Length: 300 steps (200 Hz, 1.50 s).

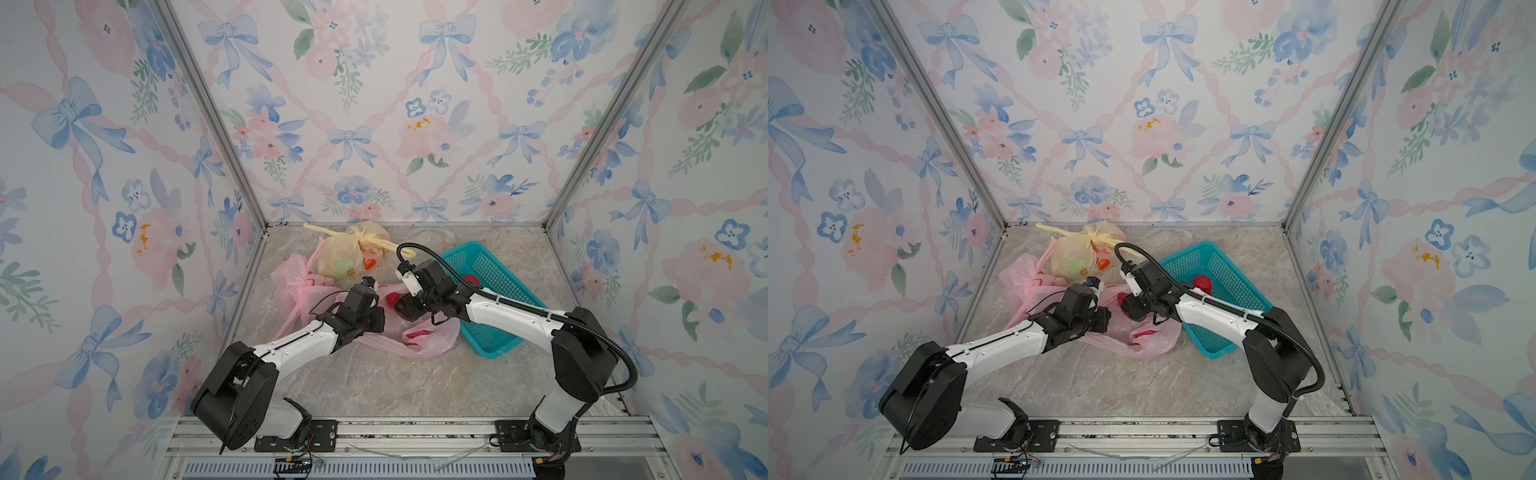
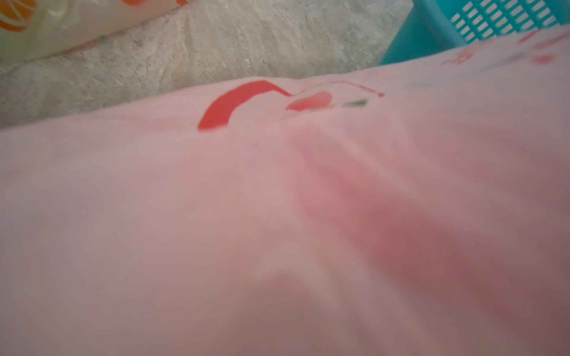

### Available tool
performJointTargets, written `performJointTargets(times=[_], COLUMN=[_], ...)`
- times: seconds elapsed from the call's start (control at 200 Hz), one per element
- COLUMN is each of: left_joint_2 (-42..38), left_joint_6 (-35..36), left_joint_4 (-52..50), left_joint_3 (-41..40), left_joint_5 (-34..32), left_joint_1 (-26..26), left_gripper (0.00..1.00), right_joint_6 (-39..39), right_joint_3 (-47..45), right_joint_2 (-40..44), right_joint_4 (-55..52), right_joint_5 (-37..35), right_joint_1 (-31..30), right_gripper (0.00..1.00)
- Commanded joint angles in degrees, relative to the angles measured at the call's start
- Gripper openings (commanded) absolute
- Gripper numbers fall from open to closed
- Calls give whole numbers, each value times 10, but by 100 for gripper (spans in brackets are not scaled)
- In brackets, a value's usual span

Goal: Untie the knot of a plastic bag & take out the apple
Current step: Pick up the apple from the plastic bag, then place the apple in the basket.

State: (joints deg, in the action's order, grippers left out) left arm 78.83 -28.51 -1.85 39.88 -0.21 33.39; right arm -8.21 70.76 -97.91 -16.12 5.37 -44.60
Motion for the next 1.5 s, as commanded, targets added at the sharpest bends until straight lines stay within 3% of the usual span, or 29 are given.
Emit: performJointTargets(times=[0.0, 0.09, 0.385, 0.455, 0.615, 0.75, 0.87, 1.03, 1.165, 1.35, 1.495], left_joint_2=[-24, -35, -59, -68, -83, -84, -71, -49, -36, -4, 19], left_joint_6=[8, 9, 13, 14, 28, 59, 94, 102, 104, 76, 95], left_joint_4=[-12, -11, -12, -12, -12, -13, -11, -5, 14, 20, 31], left_joint_3=[11, 12, 12, 10, 14, 38, 55, 64, 64, 72, 77], left_joint_5=[-38, -47, -46, -44, -34, -44, -58, -34, -16, -51, -53], left_joint_1=[-3, -3, -3, -3, 1, 31, 62, 67, 67, 67, 73], left_gripper=[21, 27, 43, 45, 49, 51, 54, 55, 56, 56, 56], right_joint_6=[23, 29, -60, -69, -57, -70, -73, -91, -85, -74, -71], right_joint_3=[-10, -19, -84, -93, -82, -98, -120, -187, -206, -218, -229], right_joint_2=[43, 71, 192, 232, 324, 380, 376, 346, 299, 244, 219], right_joint_4=[-13, 5, 157, 154, 11, -89, -151, -125, -108, -95, -83], right_joint_5=[109, 189, 271, 231, 48, -87, -114, -56, -59, -67, -62], right_joint_1=[7, 10, 52, 75, 148, 246, 339, 433, 437, 438, 436], right_gripper=[28, 28, 28, 28, 28, 28, 27, 27, 29, 34, 34])
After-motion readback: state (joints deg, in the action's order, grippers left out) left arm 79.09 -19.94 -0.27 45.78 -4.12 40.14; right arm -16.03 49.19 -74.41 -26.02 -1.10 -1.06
